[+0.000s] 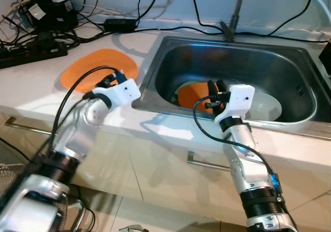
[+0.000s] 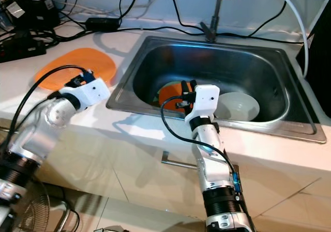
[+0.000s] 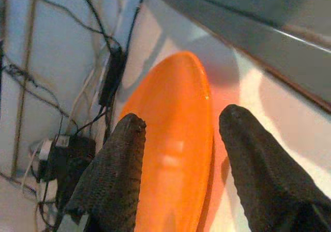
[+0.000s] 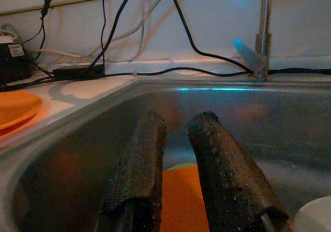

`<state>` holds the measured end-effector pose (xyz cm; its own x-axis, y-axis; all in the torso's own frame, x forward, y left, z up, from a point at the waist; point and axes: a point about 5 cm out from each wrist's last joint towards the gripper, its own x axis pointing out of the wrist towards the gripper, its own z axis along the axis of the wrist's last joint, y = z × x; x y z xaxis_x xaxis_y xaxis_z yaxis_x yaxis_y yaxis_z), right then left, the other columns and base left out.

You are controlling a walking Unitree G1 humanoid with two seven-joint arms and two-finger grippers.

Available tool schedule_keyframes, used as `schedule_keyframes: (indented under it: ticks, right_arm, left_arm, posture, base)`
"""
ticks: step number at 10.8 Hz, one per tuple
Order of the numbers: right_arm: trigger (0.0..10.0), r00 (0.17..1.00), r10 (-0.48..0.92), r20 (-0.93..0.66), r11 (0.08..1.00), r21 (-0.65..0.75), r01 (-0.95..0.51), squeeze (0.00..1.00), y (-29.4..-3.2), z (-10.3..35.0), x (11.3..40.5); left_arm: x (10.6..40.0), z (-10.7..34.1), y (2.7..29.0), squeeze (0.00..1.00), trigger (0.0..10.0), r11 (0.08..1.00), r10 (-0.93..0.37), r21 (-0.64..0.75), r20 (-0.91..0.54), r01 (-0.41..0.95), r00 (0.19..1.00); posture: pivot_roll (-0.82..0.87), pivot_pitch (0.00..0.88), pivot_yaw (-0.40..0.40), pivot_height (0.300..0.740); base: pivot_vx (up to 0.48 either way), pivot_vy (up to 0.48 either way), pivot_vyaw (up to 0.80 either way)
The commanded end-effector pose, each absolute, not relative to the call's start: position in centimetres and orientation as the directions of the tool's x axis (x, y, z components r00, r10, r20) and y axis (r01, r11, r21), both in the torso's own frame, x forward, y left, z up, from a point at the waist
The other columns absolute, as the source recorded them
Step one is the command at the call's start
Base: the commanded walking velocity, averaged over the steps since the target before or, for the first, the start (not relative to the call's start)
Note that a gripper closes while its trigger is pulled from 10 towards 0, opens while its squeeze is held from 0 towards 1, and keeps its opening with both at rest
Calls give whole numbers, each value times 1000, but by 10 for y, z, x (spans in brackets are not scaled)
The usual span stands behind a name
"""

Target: Kitchen organization

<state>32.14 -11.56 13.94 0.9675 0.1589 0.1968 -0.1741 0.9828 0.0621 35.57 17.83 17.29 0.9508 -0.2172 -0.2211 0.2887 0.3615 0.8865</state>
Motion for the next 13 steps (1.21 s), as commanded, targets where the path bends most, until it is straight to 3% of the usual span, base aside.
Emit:
schedule_keyframes:
  ticks: [1,2,6,7,13]
  right_arm:
    - [10000,965,166,205,981,66,-183,0,-113,143,322]
    - [10000,965,165,204,981,69,-183,0,-112,143,321]
    - [10000,966,163,200,980,76,-181,0,-111,142,322]
    - [10000,967,162,199,981,77,-180,0,-111,142,322]
    - [10000,967,163,197,980,80,-181,0,-110,142,323]
  left_arm:
    - [357,174,177,0,10000,313,-234,896,-248,314,940]
    - [357,175,177,1000,10000,296,-231,902,-251,314,940]
    - [364,176,176,1000,10000,244,-221,915,-269,321,937]
    - [366,177,178,0,10000,233,-206,919,-273,318,940]
    - [378,174,197,0,10000,125,-82,921,-360,368,929]
  posture:
    - [82,0,46,740]
    - [82,0,48,740]
    - [81,0,51,740]
    - [80,0,52,740]
    - [78,0,54,740]
  base:
    - [0,0,0]
    - [0,0,0]
    - [0,0,0]
    - [0,0,0]
    - [0,0,0]
